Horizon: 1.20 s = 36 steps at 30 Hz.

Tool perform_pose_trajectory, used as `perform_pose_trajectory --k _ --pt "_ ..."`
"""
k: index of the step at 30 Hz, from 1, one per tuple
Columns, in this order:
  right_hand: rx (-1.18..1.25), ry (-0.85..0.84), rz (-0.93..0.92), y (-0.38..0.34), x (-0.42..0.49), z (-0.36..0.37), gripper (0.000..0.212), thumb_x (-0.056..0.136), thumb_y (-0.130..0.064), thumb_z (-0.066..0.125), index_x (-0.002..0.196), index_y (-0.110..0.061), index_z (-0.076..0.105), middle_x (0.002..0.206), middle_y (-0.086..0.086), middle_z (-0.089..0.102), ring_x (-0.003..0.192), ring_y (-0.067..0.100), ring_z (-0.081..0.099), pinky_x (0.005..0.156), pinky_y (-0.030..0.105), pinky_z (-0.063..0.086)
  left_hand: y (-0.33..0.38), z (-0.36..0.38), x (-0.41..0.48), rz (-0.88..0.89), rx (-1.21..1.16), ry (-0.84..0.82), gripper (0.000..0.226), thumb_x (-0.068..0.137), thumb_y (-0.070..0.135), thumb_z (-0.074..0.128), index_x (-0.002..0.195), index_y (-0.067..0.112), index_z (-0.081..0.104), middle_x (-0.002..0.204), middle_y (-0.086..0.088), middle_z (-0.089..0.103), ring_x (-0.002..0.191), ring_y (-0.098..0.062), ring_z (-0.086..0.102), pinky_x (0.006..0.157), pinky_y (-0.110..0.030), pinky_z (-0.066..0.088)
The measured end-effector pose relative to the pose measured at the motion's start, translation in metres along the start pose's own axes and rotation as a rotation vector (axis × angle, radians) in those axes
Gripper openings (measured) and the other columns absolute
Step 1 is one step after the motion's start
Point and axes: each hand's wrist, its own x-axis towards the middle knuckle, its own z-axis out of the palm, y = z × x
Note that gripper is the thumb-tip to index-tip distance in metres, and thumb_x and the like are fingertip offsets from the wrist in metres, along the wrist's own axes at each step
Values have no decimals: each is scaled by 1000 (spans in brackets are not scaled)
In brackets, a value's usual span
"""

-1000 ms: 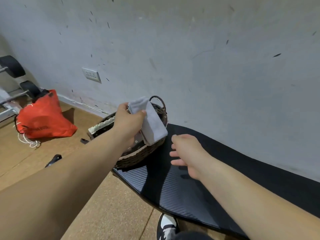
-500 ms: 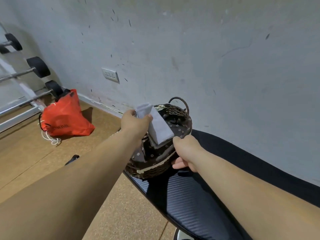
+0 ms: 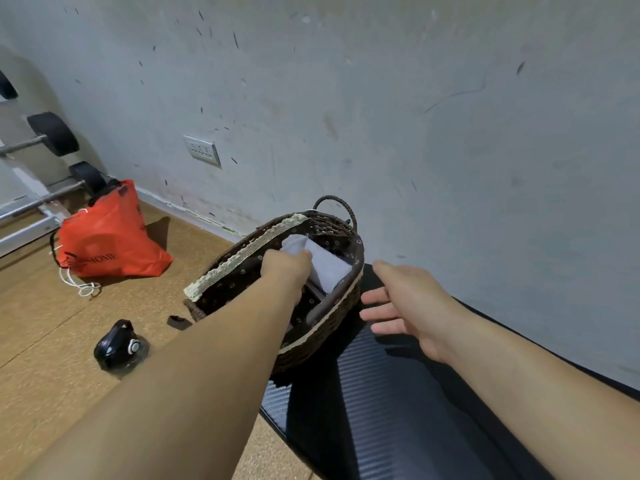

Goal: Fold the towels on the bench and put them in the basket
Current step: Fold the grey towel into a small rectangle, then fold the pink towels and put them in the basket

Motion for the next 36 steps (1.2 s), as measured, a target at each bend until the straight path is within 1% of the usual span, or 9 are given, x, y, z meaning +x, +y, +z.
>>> perform_pose_trajectory --k 4,7,9,18,22,24,27,32,36 --pt "-31 -8 -9 0 -6 -3 24 102 -47 51 110 -25 56 104 7 75 87 22 78 81 42 65 -10 -6 2 177 364 92 78 84 52 75 146 17 44 145 -15 38 116 -38 58 95 -49 54" --pt "-40 -11 -20 0 -9 -4 23 102 -45 50 113 -26 57 103 5 76 86 20 78 81 41 65 -10 -12 -7 511 408 170 70 82 42 82 139 19 49 140 -7 42 119 -30 57 96 -45 52" --pt "-35 -13 -22 0 -10 -4 24 102 -44 51 117 -27 58 103 5 76 87 19 78 81 40 65 -9 -12 -14 589 394 62 57 80 41 85 127 19 62 127 -2 57 111 -22 62 93 -38 53" --pt "-36 28 -27 2 -37 -20 40 102 -40 52 135 -20 59 100 3 77 83 15 78 74 34 64 -7 -14 -37 404 375 -121 57 77 39 90 119 8 68 100 -3 65 93 -19 63 84 -31 52" --pt "-32 67 -37 -1 -60 -42 42 100 -37 53 136 -17 59 99 3 78 82 15 79 71 33 64 3 -21 -63 337 116 -159 42 81 29 87 113 15 64 85 -8 74 70 -16 67 69 -29 54" --pt "-32 78 -43 0 -77 -55 40 100 -36 54 134 -16 60 99 3 78 81 15 79 71 32 64 9 -24 -79 326 -10 -83 39 75 29 90 105 16 69 97 -6 72 81 -19 69 79 -38 60" --pt "-44 107 -51 5 -109 -79 35 100 -35 54 128 -16 63 98 3 78 82 15 78 73 34 64 18 -18 -121 403 -88 -59 31 75 27 88 102 20 74 102 1 73 91 -17 68 81 -32 57" --pt "-4 217 -23 33 -168 -138 24 99 -31 57 114 -15 68 97 6 79 84 19 78 77 36 65 9 34 -228 426 -119 -390 8 88 15 78 95 15 74 80 0 71 72 -13 65 51 -22 47" --pt "26 343 32 73 -213 -196 24 97 -32 59 110 -14 70 95 8 79 90 25 78 79 39 63 -17 89 -317 404 -76 -665 7 88 20 78 95 18 77 87 3 76 73 -10 70 58 -27 50"
